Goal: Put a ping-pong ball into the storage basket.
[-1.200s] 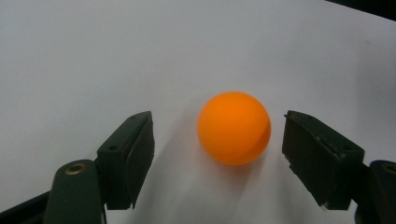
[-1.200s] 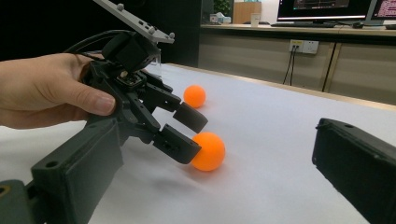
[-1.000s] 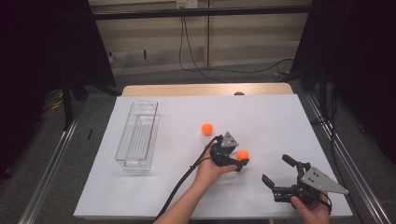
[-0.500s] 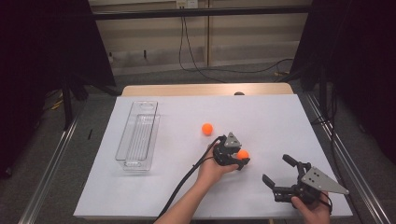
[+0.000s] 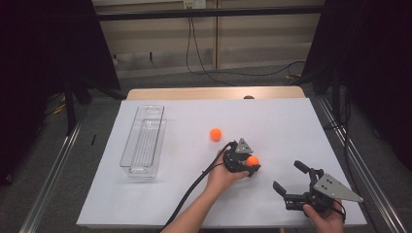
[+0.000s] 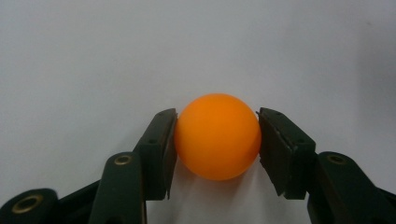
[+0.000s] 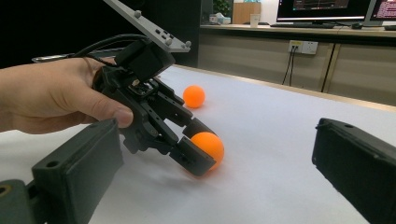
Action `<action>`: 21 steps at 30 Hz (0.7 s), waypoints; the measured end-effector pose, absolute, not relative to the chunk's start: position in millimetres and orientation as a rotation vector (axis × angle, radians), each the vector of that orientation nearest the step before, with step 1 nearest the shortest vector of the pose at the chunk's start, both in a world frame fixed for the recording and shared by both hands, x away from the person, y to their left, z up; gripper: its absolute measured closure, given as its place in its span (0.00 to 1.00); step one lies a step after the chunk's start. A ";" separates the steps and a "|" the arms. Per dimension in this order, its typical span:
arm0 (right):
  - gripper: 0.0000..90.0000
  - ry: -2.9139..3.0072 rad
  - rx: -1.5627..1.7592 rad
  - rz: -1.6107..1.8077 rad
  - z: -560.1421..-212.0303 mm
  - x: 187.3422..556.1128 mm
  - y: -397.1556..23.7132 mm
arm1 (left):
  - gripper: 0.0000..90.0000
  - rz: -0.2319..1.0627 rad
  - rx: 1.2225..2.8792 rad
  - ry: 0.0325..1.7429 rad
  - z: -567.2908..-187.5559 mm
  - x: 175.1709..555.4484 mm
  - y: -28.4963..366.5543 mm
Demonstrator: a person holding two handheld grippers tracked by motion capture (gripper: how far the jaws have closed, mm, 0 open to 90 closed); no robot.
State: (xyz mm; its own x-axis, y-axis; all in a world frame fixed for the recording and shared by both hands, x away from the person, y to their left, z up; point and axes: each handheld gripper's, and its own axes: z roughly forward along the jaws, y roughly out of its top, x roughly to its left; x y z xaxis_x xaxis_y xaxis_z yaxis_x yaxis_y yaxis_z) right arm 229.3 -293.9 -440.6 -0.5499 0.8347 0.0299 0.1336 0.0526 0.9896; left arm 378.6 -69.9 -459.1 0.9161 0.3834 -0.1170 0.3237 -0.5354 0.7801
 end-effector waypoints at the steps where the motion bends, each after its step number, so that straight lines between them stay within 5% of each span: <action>1: 0.01 1.753 0.972 1.545 -440.6 229.3 -294.0 | 0.54 0.084 2.176 0.504 -459.1 378.6 -69.9; 21: 0.01 1.753 0.977 1.540 -441.5 230.8 -294.1 | 0.57 0.055 2.183 0.500 -455.7 378.1 -67.4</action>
State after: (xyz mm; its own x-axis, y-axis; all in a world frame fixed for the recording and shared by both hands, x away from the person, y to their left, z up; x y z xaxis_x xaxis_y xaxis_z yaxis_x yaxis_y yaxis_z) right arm 230.8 -294.1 -441.5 -0.5474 0.8364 0.0290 0.1369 0.0553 0.9890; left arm 378.1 -67.4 -455.7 0.9184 0.3716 -0.1361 0.3331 -0.5402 0.7728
